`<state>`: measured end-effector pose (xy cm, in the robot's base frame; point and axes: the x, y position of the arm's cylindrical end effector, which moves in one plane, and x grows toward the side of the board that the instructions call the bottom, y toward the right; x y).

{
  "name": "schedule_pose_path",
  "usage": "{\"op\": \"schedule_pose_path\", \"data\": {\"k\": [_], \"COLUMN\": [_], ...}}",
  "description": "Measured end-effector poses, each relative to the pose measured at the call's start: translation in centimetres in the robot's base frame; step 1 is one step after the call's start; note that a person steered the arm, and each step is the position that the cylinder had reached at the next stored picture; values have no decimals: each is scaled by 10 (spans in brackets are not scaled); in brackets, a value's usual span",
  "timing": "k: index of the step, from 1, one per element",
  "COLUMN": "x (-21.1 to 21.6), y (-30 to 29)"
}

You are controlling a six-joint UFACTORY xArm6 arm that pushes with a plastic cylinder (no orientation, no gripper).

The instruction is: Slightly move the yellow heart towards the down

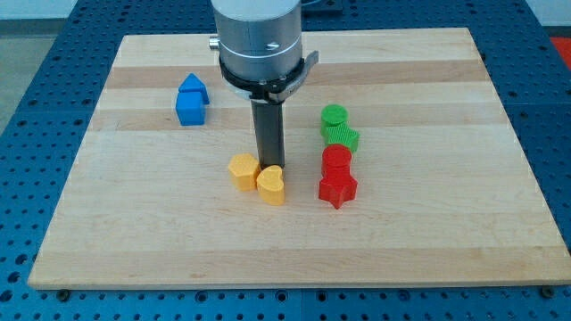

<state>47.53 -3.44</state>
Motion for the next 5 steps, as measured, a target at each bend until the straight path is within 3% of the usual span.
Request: {"op": "schedule_pose_path", "data": {"k": [5], "x": [29], "y": [-11]}}
